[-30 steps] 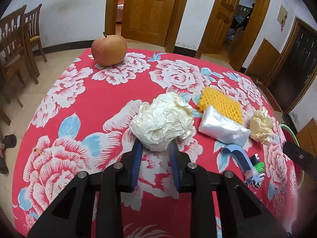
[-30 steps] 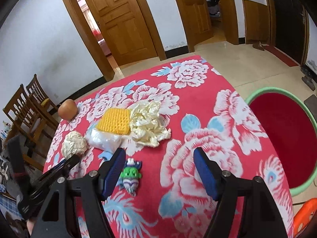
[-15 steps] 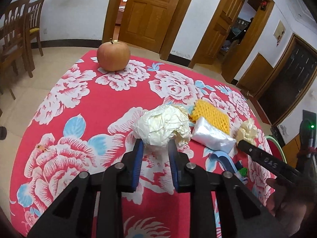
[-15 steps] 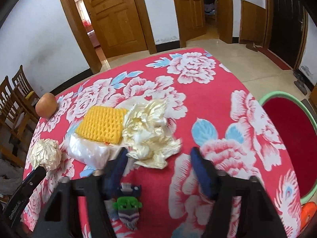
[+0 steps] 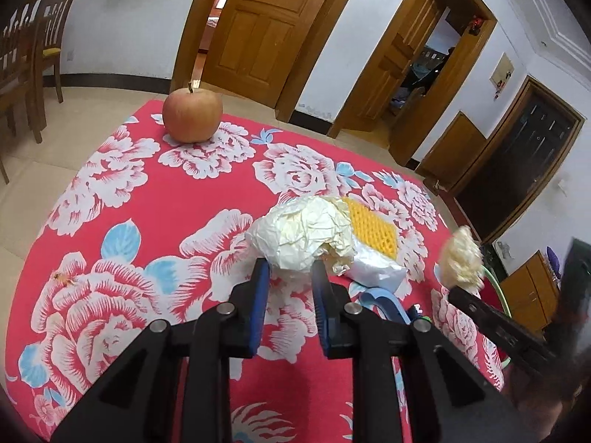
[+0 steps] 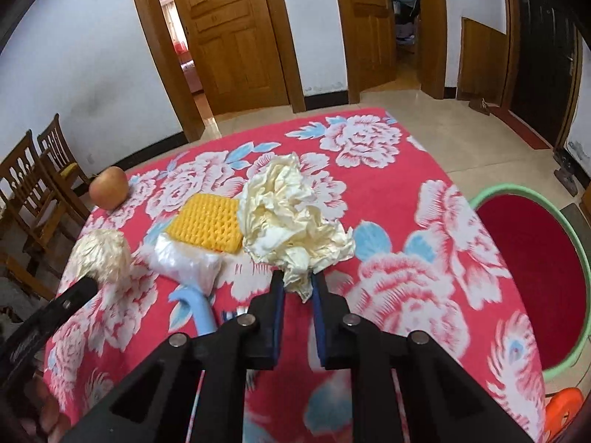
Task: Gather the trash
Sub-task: 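Carry both crumpled papers over the red bin with both grippers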
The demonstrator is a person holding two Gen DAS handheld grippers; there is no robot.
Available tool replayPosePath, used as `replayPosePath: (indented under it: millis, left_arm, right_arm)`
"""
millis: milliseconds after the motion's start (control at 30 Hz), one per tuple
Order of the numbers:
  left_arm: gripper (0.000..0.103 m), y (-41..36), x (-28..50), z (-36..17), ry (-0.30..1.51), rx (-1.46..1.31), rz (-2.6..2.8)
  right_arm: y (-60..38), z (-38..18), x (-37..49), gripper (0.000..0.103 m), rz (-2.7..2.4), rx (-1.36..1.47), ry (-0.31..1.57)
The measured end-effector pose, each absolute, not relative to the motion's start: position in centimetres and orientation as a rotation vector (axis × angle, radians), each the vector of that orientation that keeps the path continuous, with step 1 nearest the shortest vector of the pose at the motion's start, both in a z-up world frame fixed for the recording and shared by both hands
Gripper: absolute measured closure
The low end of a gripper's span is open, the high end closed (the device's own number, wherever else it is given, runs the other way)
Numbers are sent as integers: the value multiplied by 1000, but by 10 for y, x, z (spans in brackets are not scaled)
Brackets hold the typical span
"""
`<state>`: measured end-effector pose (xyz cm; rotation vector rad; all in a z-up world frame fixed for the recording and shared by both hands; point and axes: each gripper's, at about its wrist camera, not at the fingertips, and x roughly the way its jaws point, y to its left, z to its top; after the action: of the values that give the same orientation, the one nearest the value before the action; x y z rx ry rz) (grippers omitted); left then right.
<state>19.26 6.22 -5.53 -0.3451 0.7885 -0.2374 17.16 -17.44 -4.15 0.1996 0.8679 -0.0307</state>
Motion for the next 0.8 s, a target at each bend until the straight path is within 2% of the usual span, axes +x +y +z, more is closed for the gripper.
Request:
replayPosePath:
  millis: [333, 800]
  left_arm:
    - [81, 38, 171, -23, 746, -280, -288]
    - [81, -30, 137, 16, 719, -206, -390]
  right_arm:
    - [-206, -25, 110, 87, -26, 248, 816]
    - [-245, 0, 66, 87, -62, 309, 762]
